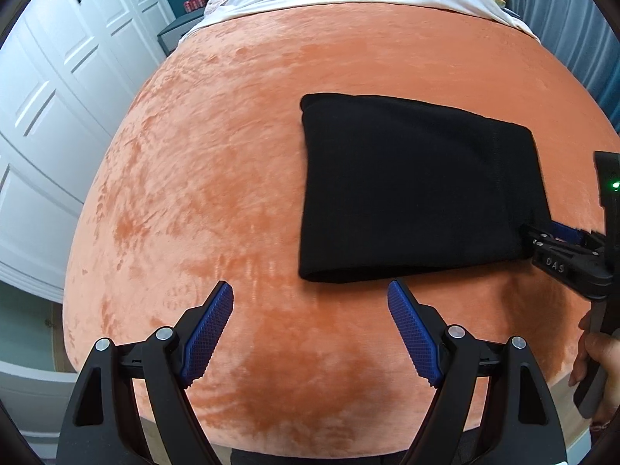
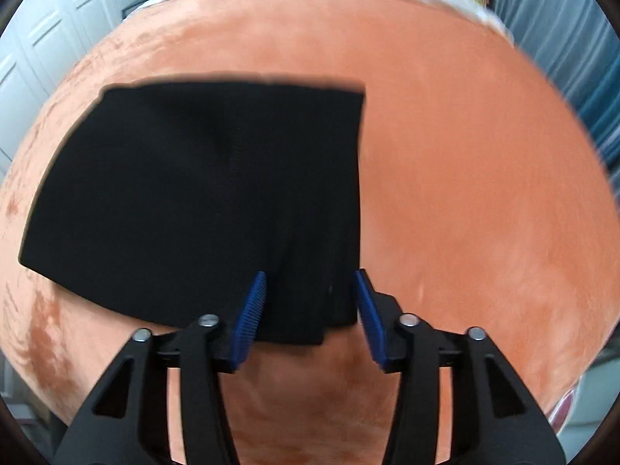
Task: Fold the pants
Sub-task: 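Pinch the folded edge with the right gripper and tug it straight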
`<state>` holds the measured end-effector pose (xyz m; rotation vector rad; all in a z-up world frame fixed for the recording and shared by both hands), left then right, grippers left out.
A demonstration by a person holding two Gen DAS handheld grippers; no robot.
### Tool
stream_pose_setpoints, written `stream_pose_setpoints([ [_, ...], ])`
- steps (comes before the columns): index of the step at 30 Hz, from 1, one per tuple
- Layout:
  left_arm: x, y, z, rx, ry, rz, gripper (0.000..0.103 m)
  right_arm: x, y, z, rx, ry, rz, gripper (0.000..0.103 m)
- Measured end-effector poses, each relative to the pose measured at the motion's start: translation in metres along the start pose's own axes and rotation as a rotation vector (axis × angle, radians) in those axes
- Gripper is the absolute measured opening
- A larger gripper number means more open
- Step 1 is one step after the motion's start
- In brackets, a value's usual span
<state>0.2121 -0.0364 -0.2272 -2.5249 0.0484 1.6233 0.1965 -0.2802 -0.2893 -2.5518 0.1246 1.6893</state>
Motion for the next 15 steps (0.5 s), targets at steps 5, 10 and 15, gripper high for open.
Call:
stream_pose_setpoints([
  [5,-0.003,0.012,0.000,0.023,0.010,-0.005,0.083,-0.036,0.008,0.005,0.034,0.073,-0.010,0.050],
  [10,0.002,0.020,0.004,0.022,-0.011,-0.007,0.083,0.008,0.016,0.027,-0.005,-0.025,0.009,0.059],
  [15,0.007,0.018,0.002,0.038,-0.002,-0.038,0.087,-0.030,0.020,0.013,0.063,0.067,-0.032,0.062],
])
Point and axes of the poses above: each gripper's, at about its wrist camera, not at the fingertips, and x roughly the way its jaws point, y to its right, z to its underside, the point moved 9 cm from there along x, roughly the way its jaws point, and after that the axes turned 5 degrees about -x, right-handed, at the moved point
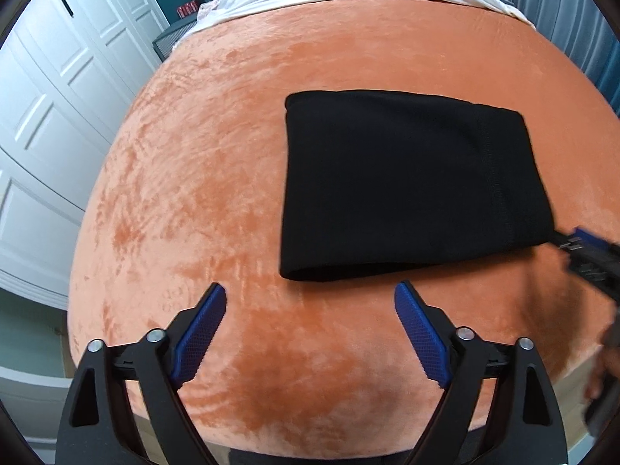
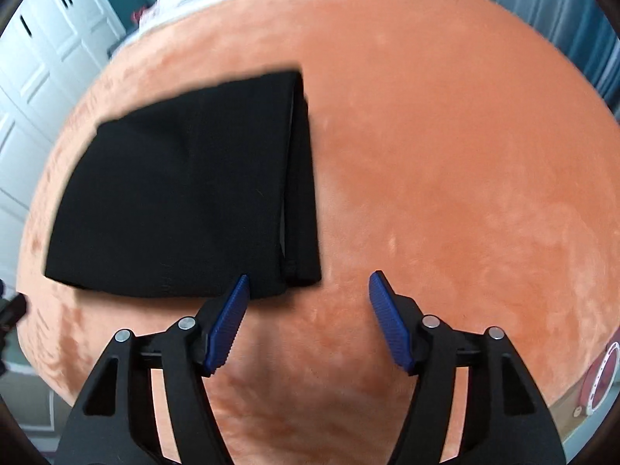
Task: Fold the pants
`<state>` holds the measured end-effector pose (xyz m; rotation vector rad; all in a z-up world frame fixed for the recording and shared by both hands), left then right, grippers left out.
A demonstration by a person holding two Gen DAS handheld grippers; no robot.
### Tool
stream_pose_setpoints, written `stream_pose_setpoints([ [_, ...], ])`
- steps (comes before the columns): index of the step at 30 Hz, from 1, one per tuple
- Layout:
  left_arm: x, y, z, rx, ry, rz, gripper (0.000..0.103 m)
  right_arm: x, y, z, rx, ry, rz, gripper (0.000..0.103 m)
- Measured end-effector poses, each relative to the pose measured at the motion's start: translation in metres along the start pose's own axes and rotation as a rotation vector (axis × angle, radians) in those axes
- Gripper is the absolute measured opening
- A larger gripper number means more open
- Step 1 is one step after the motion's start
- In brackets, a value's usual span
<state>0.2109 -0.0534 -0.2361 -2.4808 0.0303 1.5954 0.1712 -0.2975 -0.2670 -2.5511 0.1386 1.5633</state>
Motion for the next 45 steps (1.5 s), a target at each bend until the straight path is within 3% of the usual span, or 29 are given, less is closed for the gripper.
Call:
stream_pose_setpoints([
  [4,0.020,0.006,-0.010,-0.006,-0.022,0.017,0.087,-0.015,-0.029,-0.035,-0.068,0.074,-0.086,0.065],
  [7,0.035,0.018,-0.020,-0.004,-0.028,0.043,0.087,-0.002,-0.056,-0.061,-0.149,0.085,-0.141,0.083],
  [11,0.053,0.033,-0.024,0.025,-0.044,0.038,0.087,0.039,-0.067,-0.081,-0.226,0.029,-0.121,0.085],
  [14,0.064,0.039,-0.024,0.049,-0.058,0.025,0.087,0.065,-0.052,-0.085,-0.185,-0.011,-0.103,0.084],
  [16,0.069,0.041,-0.024,0.064,-0.058,0.005,0.087,0.073,-0.035,-0.079,-0.158,-0.027,-0.052,0.082],
  [20,0.073,0.043,-0.025,0.079,-0.054,0.000,0.087,0.096,-0.004,-0.059,0.082,-0.102,-0.228,0.094],
  [21,0.074,0.043,-0.025,0.082,-0.051,-0.001,0.087,0.094,-0.003,-0.059,0.095,-0.095,-0.234,0.094],
  [23,0.074,0.042,-0.025,0.085,-0.051,-0.005,0.087,0.080,-0.007,-0.060,0.060,-0.068,-0.186,0.093],
  [25,0.075,0.039,-0.025,0.081,-0.053,-0.006,0.087,0.051,-0.022,-0.063,-0.029,0.003,-0.122,0.087],
  [27,0.073,0.034,-0.025,0.063,-0.055,0.007,0.087,0.025,-0.033,-0.058,-0.086,0.067,-0.087,0.088],
  [30,0.071,0.027,-0.023,0.031,-0.061,0.021,0.087,0.024,-0.030,-0.039,-0.145,0.027,-0.018,0.098],
  [33,0.069,0.012,-0.015,-0.011,-0.077,0.031,0.087,0.025,-0.005,-0.012,-0.081,-0.040,0.013,0.098],
  [39,0.075,-0.022,0.007,-0.148,-0.151,0.108,0.087,0.019,0.019,0.023,0.089,-0.145,-0.079,0.098],
  [45,0.077,-0.050,0.010,-0.222,-0.163,0.126,0.087,0.005,0.005,0.011,0.120,-0.103,-0.157,0.098],
])
Point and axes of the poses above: each gripper's, at about its wrist camera, not at the fingertips, and x roughly the way its jaws point, y to its right, z to its underside, the point moved 9 cm from there along x, roughly the way its jaws point, and after that the axes turned 5 degrees about -x, right-handed, at the moved point
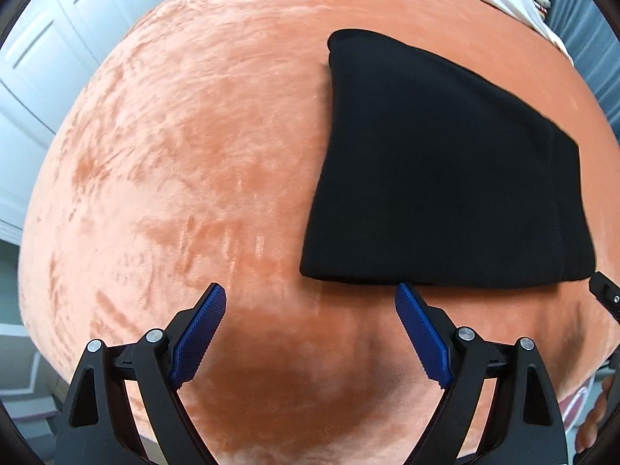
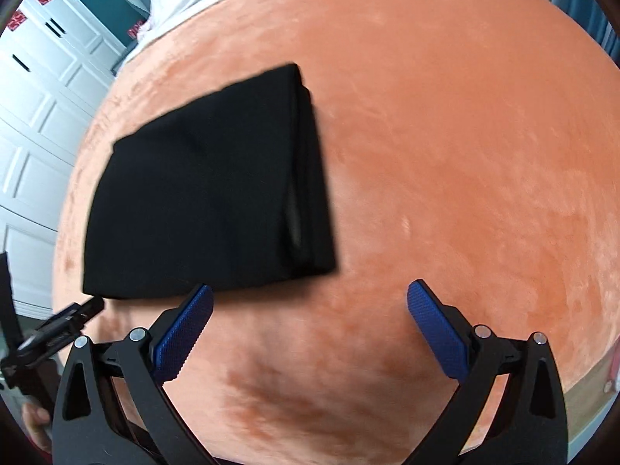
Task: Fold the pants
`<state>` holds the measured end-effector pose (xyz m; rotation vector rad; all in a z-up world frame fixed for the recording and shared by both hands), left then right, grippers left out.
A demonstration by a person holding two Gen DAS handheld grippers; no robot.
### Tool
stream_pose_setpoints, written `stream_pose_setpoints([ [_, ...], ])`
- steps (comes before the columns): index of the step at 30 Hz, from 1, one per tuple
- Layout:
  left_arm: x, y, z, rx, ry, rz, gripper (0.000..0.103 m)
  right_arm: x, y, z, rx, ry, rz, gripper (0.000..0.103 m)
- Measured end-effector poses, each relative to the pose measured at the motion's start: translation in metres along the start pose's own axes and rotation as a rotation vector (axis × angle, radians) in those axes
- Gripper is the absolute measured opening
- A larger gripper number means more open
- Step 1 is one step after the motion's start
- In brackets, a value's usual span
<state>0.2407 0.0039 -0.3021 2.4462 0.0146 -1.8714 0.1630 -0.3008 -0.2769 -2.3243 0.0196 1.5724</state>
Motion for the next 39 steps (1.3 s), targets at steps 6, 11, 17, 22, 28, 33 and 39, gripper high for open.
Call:
stream_pose_setpoints([
  [6,0.017,0.014,-0.017,-0.027,-0.063,0.090,0.087,0.032,0.000,-0.023,0.066,-0.034,-0.023,0.098],
  [11,0.034,0.022,-0.023,-0.042,-0.107,0.133,0.087,0.044,0.001,-0.018,0.071,-0.064,-0.030,0.098],
  [17,0.029,0.024,-0.021,-0.009,-0.060,0.087,0.087,0.040,0.001,-0.015,0.047,-0.041,0.030,0.098],
  [22,0.002,0.024,-0.012,0.056,0.017,0.004,0.087,-0.020,-0.053,-0.046,-0.178,0.207,0.078,0.098],
  [28,-0.019,0.012,0.005,0.051,0.035,-0.012,0.087,0.013,-0.149,-0.079,-0.415,0.113,-0.010,0.031],
  [33,-0.036,-0.005,0.012,0.044,0.055,-0.029,0.087,0.088,-0.216,-0.087,-0.517,-0.010,-0.050,0.020],
  [39,-0.035,-0.018,0.003,0.043,0.063,-0.039,0.087,0.140,-0.263,-0.081,-0.702,-0.051,0.045,0.022],
])
Point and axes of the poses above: each gripper's, at about its wrist camera, not at the fingertips, and x roughly the way its jaws point, y to its right, z to its underside, the point moved 9 cm from there along x, roughly the way its jaws point, and after that the axes turned 5 degrees about -x, right-handed, at the moved point
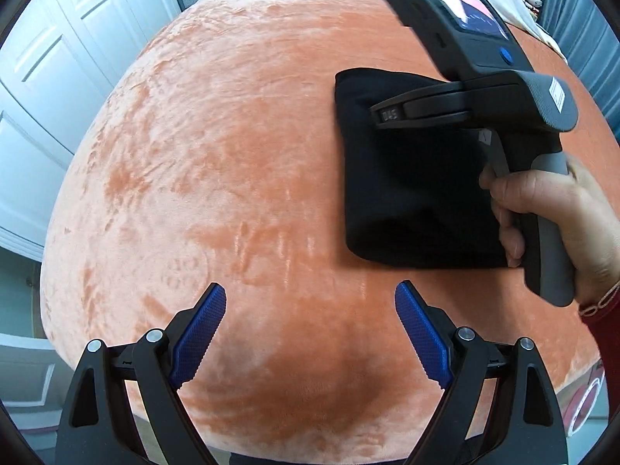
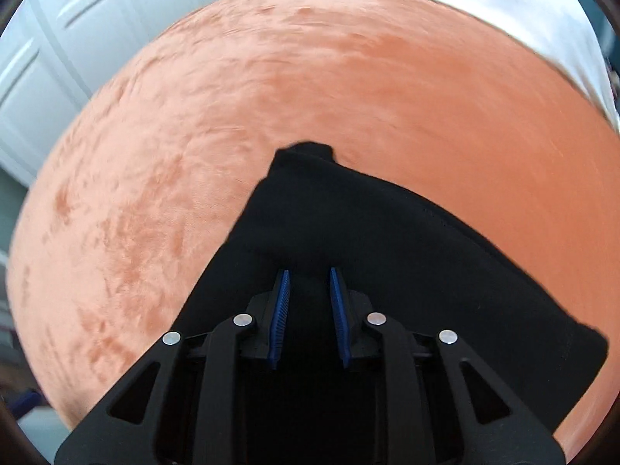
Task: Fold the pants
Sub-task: 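Pinch the pants edge with the right gripper and tug it flat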
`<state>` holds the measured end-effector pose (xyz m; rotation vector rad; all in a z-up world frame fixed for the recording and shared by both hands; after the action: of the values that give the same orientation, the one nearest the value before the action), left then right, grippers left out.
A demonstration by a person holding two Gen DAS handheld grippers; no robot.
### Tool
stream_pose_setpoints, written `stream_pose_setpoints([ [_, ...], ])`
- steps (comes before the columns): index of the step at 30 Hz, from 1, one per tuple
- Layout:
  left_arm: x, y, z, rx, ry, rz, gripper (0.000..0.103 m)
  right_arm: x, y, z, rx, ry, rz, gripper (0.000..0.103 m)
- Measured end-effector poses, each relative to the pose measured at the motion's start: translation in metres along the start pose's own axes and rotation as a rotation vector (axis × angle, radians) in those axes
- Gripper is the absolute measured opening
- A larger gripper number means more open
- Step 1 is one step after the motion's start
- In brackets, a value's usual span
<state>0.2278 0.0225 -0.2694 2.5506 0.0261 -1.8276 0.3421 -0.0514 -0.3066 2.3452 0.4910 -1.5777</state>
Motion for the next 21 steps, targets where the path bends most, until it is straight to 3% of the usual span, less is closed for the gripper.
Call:
stream_pose_setpoints([
  [2,-0.001,-0.002,0.000,-0.008,0.001,0.009,0.087,-0.015,-0.003,-0.004,-0.037,0.007,0.015,0.022],
  [5,-0.001,-0.004,-0.010,-0.013,0.019,0.026,0.087,-0.051,0.021,0.009,0.087,0.091,-0.040,0.023],
  [9,0.000,-0.004,-0.015,-0.019,0.031,0.027,0.087,-0.078,0.106,0.067,0.327,0.122,0.094,0.026],
  [11,0.000,-0.001,-0.016,-0.022,0.032,0.031,0.087,-0.089,0.155,0.109,0.487,0.108,0.130,0.040],
  [12,0.001,0.000,-0.016,-0.021,0.030,0.034,0.087,-0.090,0.166,0.121,0.532,0.102,0.111,0.059],
  [13,0.000,0.003,-0.015,-0.020,0.028,0.036,0.087,-0.088,0.177,0.137,0.585,0.088,0.072,0.070],
  [17,-0.004,0.021,-0.015,-0.014,0.031,0.047,0.087,-0.079,0.171,0.156,0.593,0.063,-0.069,0.071],
  [21,-0.004,0.038,-0.016,0.004,0.028,0.052,0.087,-0.060,0.151,0.163,0.508,0.024,-0.051,0.071],
])
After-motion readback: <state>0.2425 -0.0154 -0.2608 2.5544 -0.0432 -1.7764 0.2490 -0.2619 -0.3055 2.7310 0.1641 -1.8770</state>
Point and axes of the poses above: each gripper's, at about its wrist camera, not at the fingertips, and x roughly the way its jaws point, y to its right, z to its underside, the point moved 9 cm from there along x, roughly the way its jaws point, and after that the axes turned 5 degrees about -x, right-handed, at the moved point
